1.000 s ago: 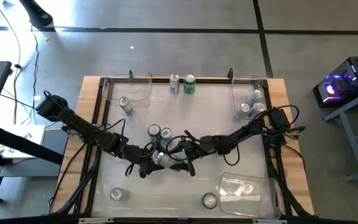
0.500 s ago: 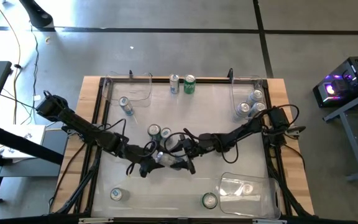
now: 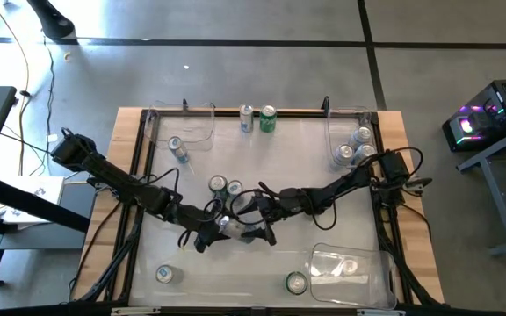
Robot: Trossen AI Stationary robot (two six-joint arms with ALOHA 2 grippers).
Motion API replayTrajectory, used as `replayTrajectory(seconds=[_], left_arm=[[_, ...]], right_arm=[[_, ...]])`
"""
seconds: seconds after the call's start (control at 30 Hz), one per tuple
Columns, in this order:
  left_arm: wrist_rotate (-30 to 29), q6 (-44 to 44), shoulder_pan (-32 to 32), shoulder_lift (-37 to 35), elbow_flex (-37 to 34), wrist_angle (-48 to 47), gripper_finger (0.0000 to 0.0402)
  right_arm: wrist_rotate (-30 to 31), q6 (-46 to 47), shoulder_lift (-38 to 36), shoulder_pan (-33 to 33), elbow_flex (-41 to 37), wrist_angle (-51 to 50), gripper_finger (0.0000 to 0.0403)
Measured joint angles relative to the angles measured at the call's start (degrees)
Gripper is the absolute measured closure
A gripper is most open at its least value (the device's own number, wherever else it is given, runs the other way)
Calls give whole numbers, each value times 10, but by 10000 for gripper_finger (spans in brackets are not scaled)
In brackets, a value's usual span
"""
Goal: Sort soda cans
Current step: Put the blue soda can into the top right transparent bin
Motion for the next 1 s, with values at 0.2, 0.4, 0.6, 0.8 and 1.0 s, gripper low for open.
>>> replayTrajectory(seconds=[0.2,0.4,0.6,0.8,1.0], left_arm=[[9,-62,-15,0,28,-75,102],[2,-157,-15,1,100,-210,102],[-1,-233,-15,53,177,-341,102],[-13,-278,-15,153,298,-473,101],[-16,-290,-9,240,408,-589,100]], right_arm=[[41,-25,-40,-4,0,-110,48],[105,-51,-108,-2,0,-230,47],[162,-63,-200,24,0,-356,48],[255,-71,-280,79,0,-451,48],[318,-62,-307,134,0,-490,48]])
